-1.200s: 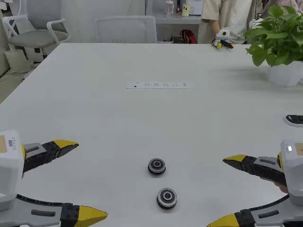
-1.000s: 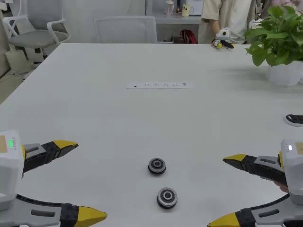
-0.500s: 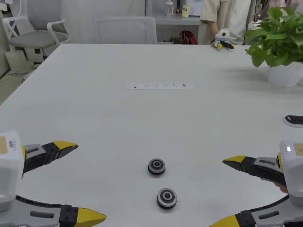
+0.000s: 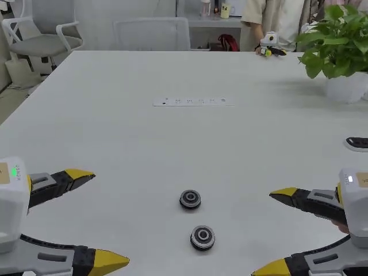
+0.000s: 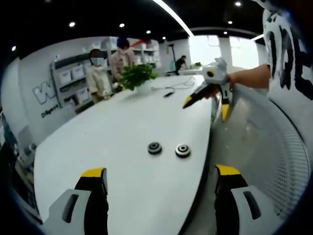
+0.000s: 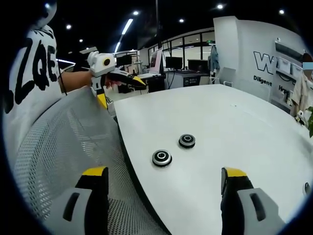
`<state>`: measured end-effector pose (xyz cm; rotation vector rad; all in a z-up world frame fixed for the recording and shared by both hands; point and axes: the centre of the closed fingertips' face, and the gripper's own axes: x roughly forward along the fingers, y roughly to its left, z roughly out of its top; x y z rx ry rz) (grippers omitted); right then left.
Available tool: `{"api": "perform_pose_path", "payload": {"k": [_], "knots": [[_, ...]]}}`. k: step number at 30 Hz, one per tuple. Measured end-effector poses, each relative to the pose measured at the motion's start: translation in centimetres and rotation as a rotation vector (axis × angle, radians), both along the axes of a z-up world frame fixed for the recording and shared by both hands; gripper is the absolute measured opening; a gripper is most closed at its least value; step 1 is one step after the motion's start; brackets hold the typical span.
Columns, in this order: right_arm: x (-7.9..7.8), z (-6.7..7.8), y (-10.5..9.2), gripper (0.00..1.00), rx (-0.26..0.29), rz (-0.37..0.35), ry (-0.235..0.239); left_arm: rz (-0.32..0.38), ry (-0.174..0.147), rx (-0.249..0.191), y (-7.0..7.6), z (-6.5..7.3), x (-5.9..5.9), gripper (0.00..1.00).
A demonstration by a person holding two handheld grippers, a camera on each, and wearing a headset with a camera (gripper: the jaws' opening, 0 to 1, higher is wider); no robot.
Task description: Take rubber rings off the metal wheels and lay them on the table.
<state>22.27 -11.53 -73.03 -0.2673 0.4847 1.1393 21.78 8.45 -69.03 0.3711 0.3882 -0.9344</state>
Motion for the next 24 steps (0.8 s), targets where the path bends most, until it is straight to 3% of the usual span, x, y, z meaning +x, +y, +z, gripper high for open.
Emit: {"api": "perform_pose_path", "payload": {"k": [24], "knots": [[1.0,-0.3,1.0,0.92,0.039,0.008,0.014,-0.021,0.02,-0.003,-0.5,-1.5,0.3,0.91]]}}
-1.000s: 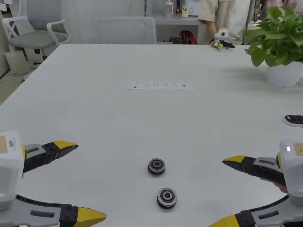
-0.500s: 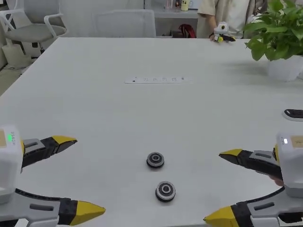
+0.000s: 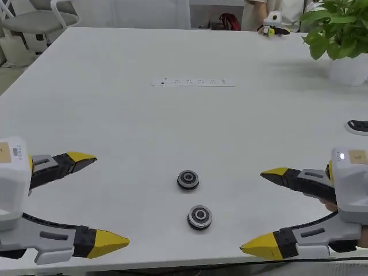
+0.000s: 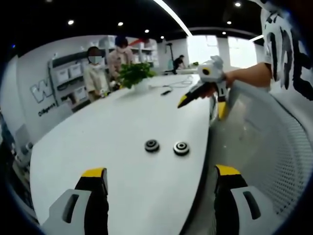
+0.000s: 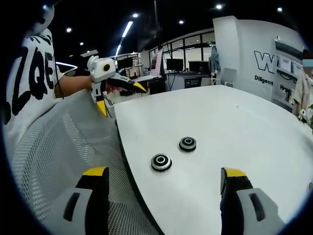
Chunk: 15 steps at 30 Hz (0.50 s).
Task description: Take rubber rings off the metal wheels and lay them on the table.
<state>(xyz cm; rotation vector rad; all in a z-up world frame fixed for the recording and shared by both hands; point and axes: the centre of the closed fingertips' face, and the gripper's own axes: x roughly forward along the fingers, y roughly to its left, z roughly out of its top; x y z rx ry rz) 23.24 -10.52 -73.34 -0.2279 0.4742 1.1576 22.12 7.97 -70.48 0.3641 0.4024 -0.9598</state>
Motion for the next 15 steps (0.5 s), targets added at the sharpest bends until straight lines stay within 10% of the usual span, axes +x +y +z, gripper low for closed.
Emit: {"api": "perform_pose_path", "payload": {"k": [15], "knots": [[0.6,-1.1,0.2,0.87,0.006,0.016,0.017,-0.014,0.019,-0.02,-0.4,-0.7,1.2,0.9]]}}
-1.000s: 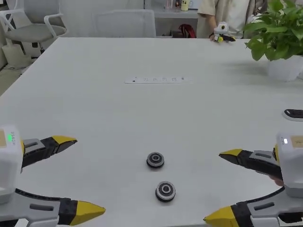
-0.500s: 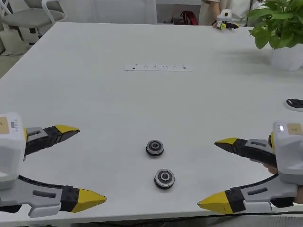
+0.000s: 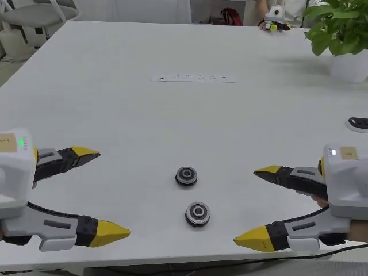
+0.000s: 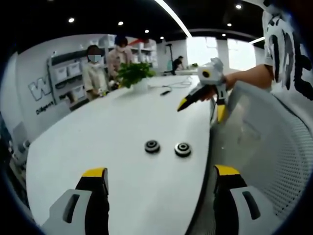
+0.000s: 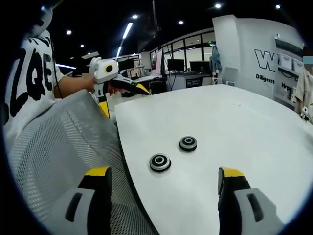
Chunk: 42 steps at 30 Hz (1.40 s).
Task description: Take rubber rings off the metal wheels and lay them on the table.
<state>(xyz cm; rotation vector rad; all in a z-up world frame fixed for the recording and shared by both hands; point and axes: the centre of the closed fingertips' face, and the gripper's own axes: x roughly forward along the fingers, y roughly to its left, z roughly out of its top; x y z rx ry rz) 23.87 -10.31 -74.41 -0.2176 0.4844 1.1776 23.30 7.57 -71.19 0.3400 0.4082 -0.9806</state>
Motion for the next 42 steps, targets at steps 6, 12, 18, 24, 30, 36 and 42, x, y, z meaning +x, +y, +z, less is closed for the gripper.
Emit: {"api": "perform_pose_path", "payload": {"k": [6,12,18,24,30,36,42], "knots": [[0.1,-0.3,0.0,0.84,-0.005,0.008,0.0,-0.006,0.001,0.002,-0.2,0.0,0.6,0.89],[0.5,-0.5,0.1,0.8,-0.013,0.018,-0.013,-0.027,-0.01,0.015,-0.7,-0.1,0.8,0.85],[1.1,-0.3,0.3,0.75,-0.012,0.027,-0.027,-0.047,-0.005,0.017,-1.1,0.0,1.1,0.85],[1.5,-0.2,0.4,0.71,-0.013,0.028,-0.033,-0.06,0.0,0.024,-1.3,0.0,1.4,0.83],[1.8,-0.4,0.4,0.69,-0.023,0.035,-0.035,-0.071,0.024,-0.008,-1.8,-0.1,1.6,0.8],[2.4,-0.5,0.5,0.68,-0.029,0.035,-0.035,-0.076,0.033,0.005,-1.9,-0.5,2.2,0.78],[2.5,-0.7,0.7,0.66,-0.036,0.049,-0.036,-0.09,0.043,-0.001,-2.4,-0.6,2.9,0.78]]}}
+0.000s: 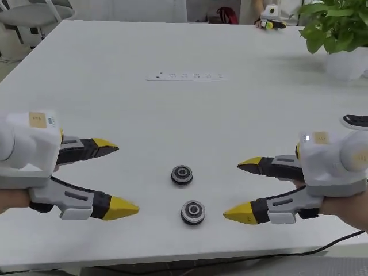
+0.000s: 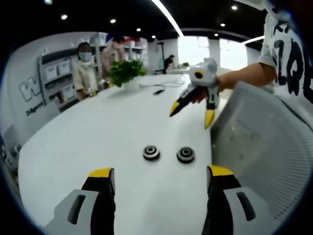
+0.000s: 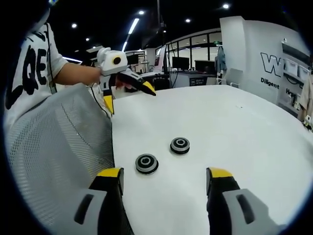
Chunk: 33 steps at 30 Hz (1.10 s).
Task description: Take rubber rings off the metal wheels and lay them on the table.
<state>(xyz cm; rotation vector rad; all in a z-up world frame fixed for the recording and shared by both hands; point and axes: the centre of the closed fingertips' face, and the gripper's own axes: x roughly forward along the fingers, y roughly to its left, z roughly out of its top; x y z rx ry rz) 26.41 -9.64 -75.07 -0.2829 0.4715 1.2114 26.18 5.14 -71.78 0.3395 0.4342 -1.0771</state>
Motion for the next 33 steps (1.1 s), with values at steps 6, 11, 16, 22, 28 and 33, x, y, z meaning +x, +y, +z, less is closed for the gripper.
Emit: {"api": "perform_pose_path", "payload": {"k": [6,11,16,22,28,33], "knots": [[0.1,-0.3,0.2,0.63,-0.009,0.013,0.001,-0.032,0.005,0.015,-0.8,-0.4,0.2,0.77],[0.3,-0.5,0.5,0.61,-0.012,0.022,0.001,-0.064,0.018,0.023,-1.7,-0.8,0.3,0.76],[0.5,-0.5,0.9,0.57,-0.011,0.032,0.004,-0.096,0.019,0.031,-2.6,-1.1,0.2,0.73],[0.2,-1.0,1.6,0.52,-0.019,0.061,0.015,-0.131,0.031,0.047,-3.5,-1.5,0.1,0.72],[0.1,-1.7,1.9,0.51,-0.032,0.084,0.02,-0.159,0.04,0.054,-4.6,-1.9,-0.1,0.71],[-0.1,-2.0,2.2,0.5,-0.039,0.101,0.022,-0.188,0.051,0.067,-5.4,-2.4,-0.3,0.69]]}}
